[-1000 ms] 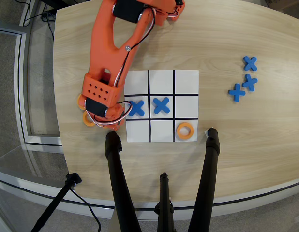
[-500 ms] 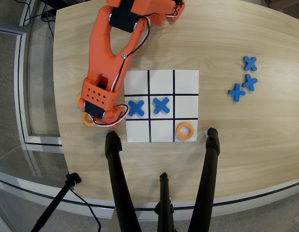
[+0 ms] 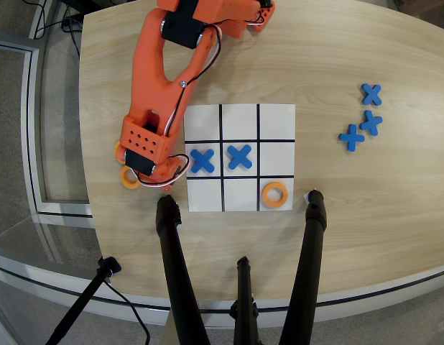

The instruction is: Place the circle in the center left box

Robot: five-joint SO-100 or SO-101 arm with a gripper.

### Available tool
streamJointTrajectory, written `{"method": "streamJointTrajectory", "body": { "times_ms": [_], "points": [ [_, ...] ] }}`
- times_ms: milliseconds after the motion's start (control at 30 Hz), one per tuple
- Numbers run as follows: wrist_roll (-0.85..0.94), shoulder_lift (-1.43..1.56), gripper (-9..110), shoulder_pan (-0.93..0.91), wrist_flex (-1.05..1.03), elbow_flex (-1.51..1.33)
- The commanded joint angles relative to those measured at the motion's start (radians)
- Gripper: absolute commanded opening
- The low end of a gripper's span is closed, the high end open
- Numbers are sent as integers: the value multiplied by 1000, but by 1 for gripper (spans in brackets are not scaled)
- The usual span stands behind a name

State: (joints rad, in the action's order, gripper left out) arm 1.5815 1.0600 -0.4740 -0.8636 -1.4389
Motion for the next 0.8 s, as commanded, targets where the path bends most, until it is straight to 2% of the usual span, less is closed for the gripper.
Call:
{"method": "streamJointTrajectory", "body": {
  "times_ms": [0, 367, 567, 767],
  "points": [
    [-18, -3, 0, -15, -14, -17],
    [-72, 103, 0, 23, -15, -114],
    [-150, 414, 0, 120, -158, -210],
    [-212, 801, 0, 305, -267, -377]
  ]
}}
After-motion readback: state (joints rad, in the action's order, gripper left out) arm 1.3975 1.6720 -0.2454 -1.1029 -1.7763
